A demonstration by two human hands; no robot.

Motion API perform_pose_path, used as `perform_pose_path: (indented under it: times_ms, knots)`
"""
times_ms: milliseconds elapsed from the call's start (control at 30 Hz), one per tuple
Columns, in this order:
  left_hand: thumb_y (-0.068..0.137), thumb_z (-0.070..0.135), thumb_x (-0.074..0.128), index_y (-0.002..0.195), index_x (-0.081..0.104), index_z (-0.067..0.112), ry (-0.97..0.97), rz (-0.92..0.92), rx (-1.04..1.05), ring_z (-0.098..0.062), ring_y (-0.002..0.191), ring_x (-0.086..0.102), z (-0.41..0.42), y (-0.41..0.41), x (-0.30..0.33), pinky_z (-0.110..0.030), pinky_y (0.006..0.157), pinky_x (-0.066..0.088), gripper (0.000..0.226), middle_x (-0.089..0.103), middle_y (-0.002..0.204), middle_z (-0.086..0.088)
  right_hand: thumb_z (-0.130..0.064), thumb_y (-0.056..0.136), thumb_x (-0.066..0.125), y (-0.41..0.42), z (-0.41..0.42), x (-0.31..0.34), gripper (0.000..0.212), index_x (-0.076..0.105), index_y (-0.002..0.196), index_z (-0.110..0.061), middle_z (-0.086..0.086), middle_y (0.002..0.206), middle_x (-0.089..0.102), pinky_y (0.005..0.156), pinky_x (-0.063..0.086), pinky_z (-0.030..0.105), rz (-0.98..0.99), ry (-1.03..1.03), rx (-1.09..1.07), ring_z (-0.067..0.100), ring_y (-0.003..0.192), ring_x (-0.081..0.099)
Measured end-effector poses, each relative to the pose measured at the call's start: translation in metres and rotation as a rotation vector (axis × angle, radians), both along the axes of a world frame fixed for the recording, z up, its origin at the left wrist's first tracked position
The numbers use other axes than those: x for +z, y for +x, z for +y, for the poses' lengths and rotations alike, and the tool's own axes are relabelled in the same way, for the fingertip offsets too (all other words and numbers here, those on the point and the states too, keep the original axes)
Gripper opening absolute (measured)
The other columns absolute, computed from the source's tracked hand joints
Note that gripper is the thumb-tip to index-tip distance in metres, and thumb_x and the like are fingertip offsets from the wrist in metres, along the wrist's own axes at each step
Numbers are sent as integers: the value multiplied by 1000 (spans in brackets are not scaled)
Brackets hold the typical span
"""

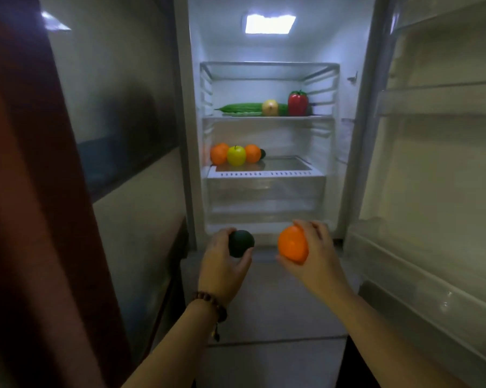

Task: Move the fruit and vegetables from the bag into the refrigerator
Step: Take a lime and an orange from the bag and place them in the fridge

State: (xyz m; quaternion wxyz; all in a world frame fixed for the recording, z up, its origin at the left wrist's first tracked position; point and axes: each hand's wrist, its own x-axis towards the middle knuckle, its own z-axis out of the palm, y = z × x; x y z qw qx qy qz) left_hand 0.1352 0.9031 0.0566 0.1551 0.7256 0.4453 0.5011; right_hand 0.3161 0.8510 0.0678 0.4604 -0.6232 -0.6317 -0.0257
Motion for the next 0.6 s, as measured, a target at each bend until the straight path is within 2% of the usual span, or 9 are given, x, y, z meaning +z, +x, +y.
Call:
perform_pose_path:
  times_ms: [100,233,333,467,600]
  knots:
    - [80,23,71,119,50,18,-11,-38,-35,-10,100,53,54,14,13,-20,85,45,45,53,113,1,-35,67,82,21,48,14,77,42,132,-24,4,135,31,90,44,33,-47,-7,-24,26,118,43]
    - [77,19,73,116,48,21,62,-51,-82,-3,95,52,119,35,25,-6,76,41,47,52,112,3,-37,67,81,48,113,39,78,38,132,-29,-1,135,28,91,44,33,-79,-13,-63,21,118,41]
    - [77,19,74,114,46,24,122,-38,-57,0,95,50,168,46,38,-4,73,41,47,48,113,6,-35,69,80,70,166,60,77,37,132,-28,-1,136,28,94,46,36,-116,23,-52,22,120,39]
    - [76,15,74,115,48,18,196,10,-44,-3,97,48,230,68,62,-10,80,44,47,47,112,6,-34,70,79,102,241,86,75,38,132,-26,3,135,31,91,42,34,-140,55,-72,24,120,40]
    - [74,10,74,122,47,10,254,103,-35,-9,103,46,292,98,86,-15,87,37,56,48,117,-3,-34,70,79,127,301,109,77,37,134,-24,5,136,31,93,43,37,-108,50,-65,28,120,41]
